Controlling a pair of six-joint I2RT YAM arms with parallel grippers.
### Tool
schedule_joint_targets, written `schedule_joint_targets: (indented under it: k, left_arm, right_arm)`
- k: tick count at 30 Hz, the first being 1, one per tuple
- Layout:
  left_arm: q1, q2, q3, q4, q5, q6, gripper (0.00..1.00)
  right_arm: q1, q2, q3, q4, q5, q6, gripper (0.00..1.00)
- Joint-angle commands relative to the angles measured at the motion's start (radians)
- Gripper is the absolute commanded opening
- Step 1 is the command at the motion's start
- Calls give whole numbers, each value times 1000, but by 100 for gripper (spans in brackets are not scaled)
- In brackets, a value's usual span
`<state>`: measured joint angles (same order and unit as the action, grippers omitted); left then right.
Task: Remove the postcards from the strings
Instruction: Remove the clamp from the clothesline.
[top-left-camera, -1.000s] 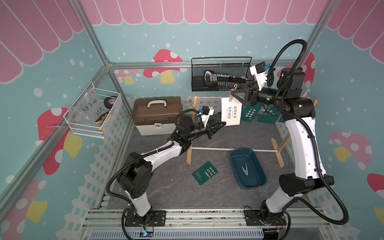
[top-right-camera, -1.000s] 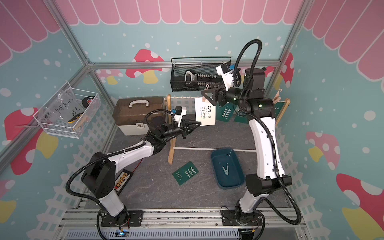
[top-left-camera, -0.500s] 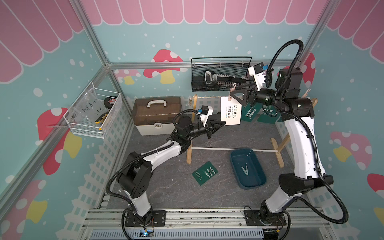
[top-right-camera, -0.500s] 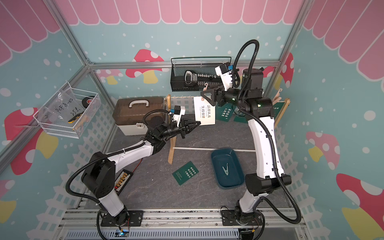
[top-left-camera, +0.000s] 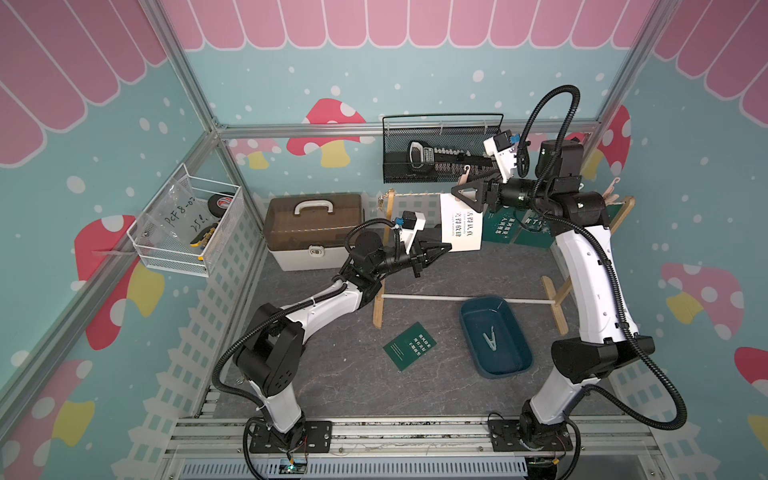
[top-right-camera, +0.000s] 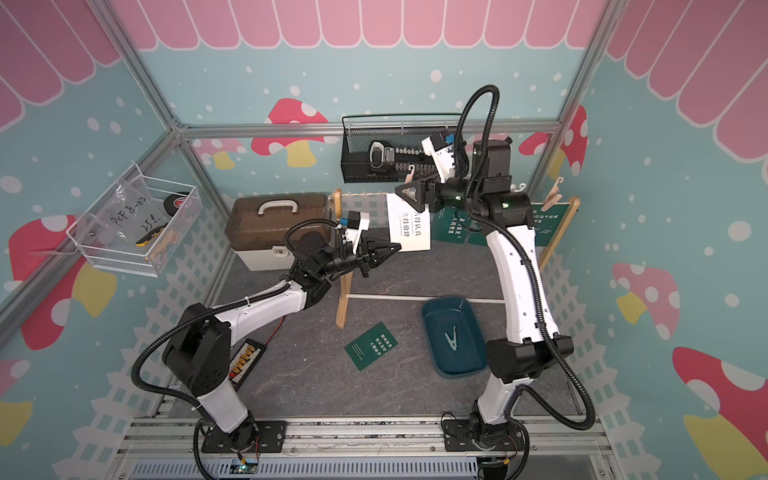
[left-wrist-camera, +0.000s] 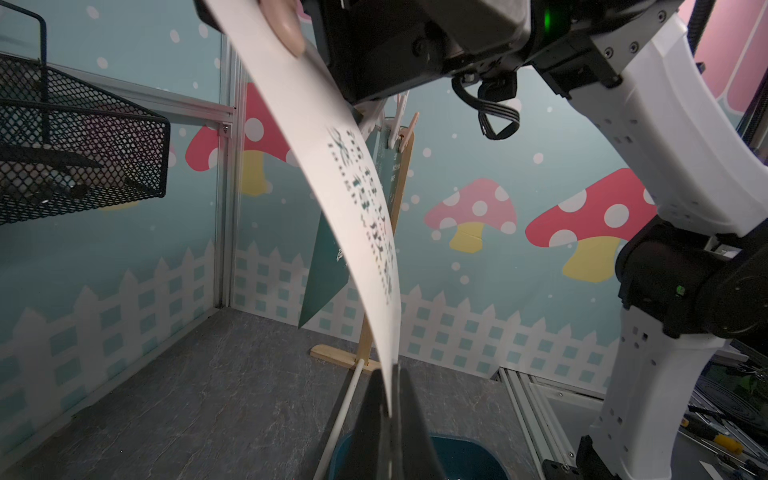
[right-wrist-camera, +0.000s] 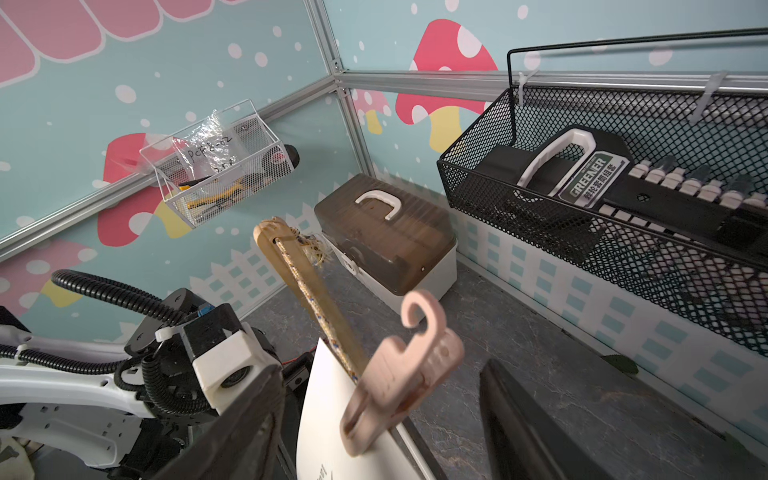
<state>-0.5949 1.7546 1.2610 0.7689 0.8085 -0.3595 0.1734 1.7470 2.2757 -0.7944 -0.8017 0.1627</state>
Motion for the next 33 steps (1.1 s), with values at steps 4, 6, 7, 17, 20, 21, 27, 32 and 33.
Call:
schedule_joint_targets:
  k: [4, 6, 7, 17, 20, 21, 27, 32, 33]
  left_arm:
    - [8, 19, 29, 33, 21, -7, 0]
    - [8, 19, 29, 30, 21, -5, 0]
    - [9, 20, 29, 29, 21, -3, 0]
    - [11, 14, 32, 17, 23, 0, 0]
    - [10, 14, 32, 15, 26, 0, 0]
    - [12, 15, 33, 16, 26, 0, 0]
    - [15, 16, 28, 15, 23, -3, 0]
    - [19, 19, 34, 13, 24, -6, 0]
    - [18, 19, 35, 11, 24, -8, 0]
  right_arm:
    - [16, -2, 26, 32, -69, 14, 73]
    - [16, -8, 23, 48, -82, 19, 73]
    - [16, -10, 21, 60, -89, 24, 73]
    - [16, -56, -55, 144, -128, 35, 67]
    - [16, -56, -56, 153, -158, 37, 64]
    - [16, -55, -56, 156, -160, 37, 64]
    - [16, -56, -56, 159, -165, 34, 57]
    - [15, -53, -60, 162, -164, 34, 48]
    - [15, -52, -59, 164, -162, 34, 45]
